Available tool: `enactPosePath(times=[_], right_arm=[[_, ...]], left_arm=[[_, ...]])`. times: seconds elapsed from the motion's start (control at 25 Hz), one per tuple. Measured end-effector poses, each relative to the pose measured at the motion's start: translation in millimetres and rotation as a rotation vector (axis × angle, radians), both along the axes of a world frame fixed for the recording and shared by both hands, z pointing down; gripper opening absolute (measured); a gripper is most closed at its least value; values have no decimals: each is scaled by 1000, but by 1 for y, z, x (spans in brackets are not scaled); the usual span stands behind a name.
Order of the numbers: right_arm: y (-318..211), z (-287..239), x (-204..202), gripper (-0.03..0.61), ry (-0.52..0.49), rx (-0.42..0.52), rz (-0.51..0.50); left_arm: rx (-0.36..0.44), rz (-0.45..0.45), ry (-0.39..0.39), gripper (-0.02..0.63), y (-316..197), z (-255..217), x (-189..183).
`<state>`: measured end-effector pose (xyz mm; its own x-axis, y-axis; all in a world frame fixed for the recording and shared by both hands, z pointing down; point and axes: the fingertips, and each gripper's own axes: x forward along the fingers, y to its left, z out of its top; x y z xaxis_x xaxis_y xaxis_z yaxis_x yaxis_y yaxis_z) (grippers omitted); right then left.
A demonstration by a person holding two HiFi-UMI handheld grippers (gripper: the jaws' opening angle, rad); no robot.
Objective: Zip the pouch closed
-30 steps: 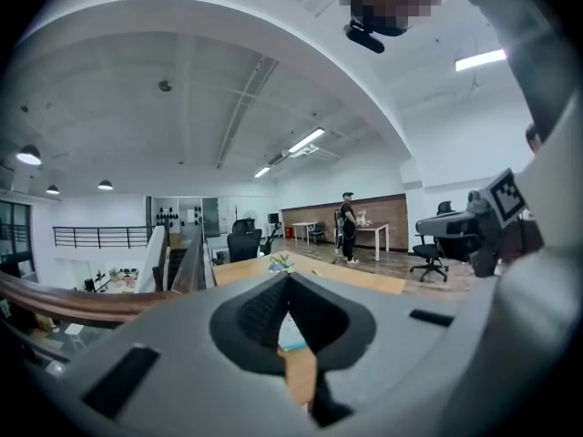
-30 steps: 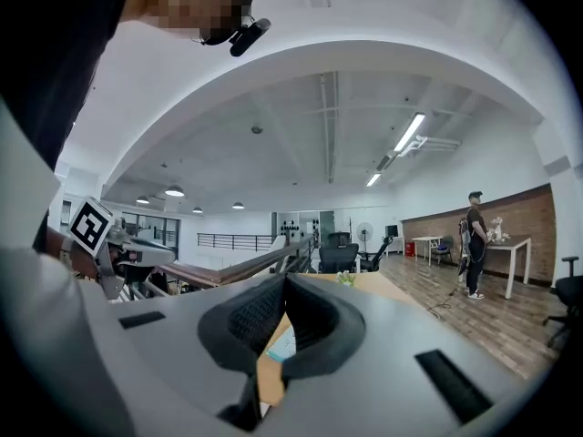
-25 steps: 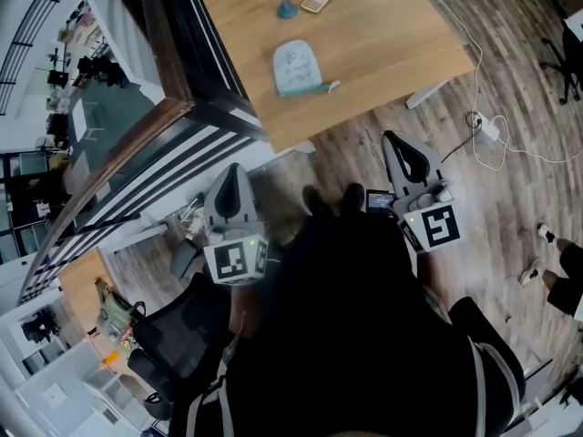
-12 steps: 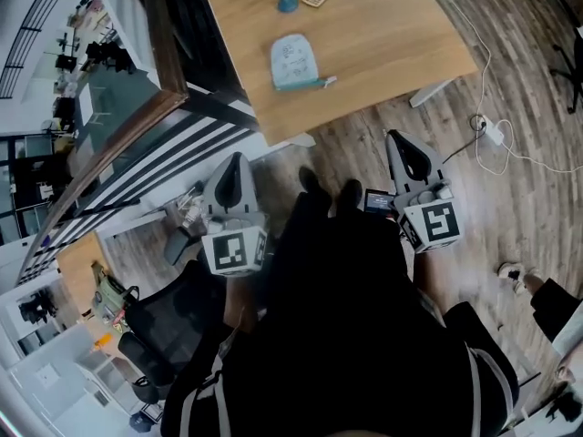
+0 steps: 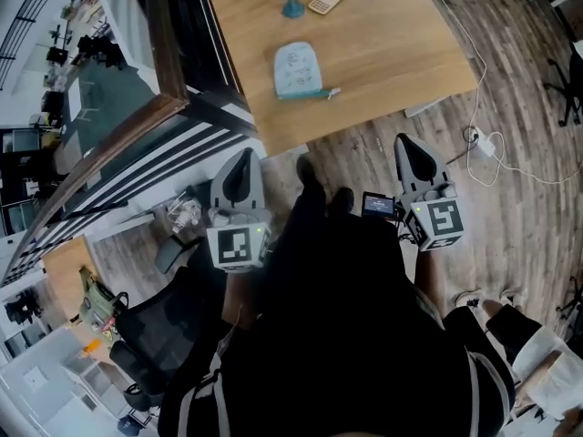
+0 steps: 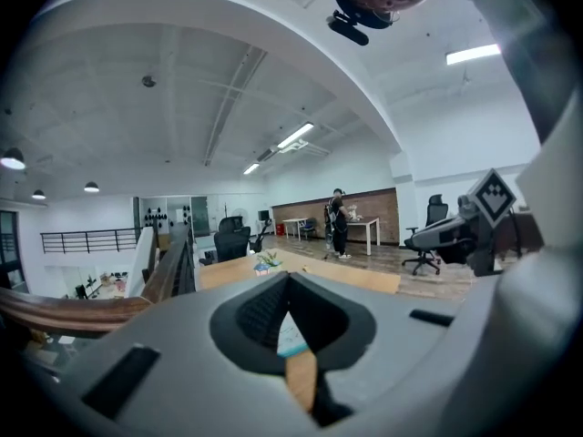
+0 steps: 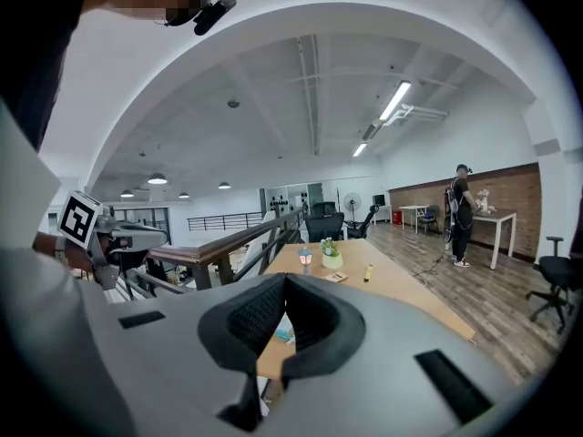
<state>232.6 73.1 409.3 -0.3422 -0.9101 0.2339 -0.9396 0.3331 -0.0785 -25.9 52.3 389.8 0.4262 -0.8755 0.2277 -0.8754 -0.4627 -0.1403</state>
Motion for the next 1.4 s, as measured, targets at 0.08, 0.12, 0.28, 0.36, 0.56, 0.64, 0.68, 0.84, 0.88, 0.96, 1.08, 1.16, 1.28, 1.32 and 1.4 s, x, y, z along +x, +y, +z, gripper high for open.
enactPosePath(times=[0.08, 0.12, 0.28, 0.36, 0.56, 0.64, 0.68, 0.84, 0.88, 0.96, 1.08, 1.16, 1.28, 1.32, 1.4], right_arm=[[-14, 2, -4, 15, 15, -9, 7], [-21, 3, -8, 15, 20, -12, 7], [-48, 1, -25, 15, 22, -14, -2], [-61, 5, -33, 15, 30, -27, -4], [-94, 9, -52, 15, 67, -49, -24], [-108, 11, -59, 15, 78, -57, -26], [-115, 11, -62, 15, 83, -60, -27], [-140, 16, -75, 15, 99, -81, -22], [-145, 19, -77, 15, 106, -89, -20], [-153, 25, -81, 15, 123, -102, -14], [-166, 31, -80, 15, 125, -115, 10], [-174, 34, -77, 15, 118, -123, 12], [-186, 40, -73, 15, 95, -126, 3], [-190, 43, -70, 15, 82, -131, 0], [-196, 51, -64, 15, 60, -146, -5]], left_arm=[[-27, 22, -4, -2, -12, 12, -4], [-34, 32, -6, -2, -18, 14, -6], [-34, 48, 8, -2, -45, 18, -16], [-46, 55, 10, -2, -59, 23, -22], [-86, 64, 23, -2, -88, 37, -34], [-117, 49, 23, -2, -101, 48, -42], [-127, 46, 17, -2, -107, 52, -45], [-139, 82, 23, -2, -132, 57, -48], [-146, 89, 32, -2, -139, 60, -50], [-151, 103, 38, -2, -152, 64, -53], [-140, 128, 40, -2, -174, 64, -53], [-145, 129, 42, -2, -183, 66, -50], [-156, 115, 45, -2, -194, 70, -42], [-154, 107, 46, -2, -198, 70, -39], [-151, 82, 60, -2, -206, 68, -33]])
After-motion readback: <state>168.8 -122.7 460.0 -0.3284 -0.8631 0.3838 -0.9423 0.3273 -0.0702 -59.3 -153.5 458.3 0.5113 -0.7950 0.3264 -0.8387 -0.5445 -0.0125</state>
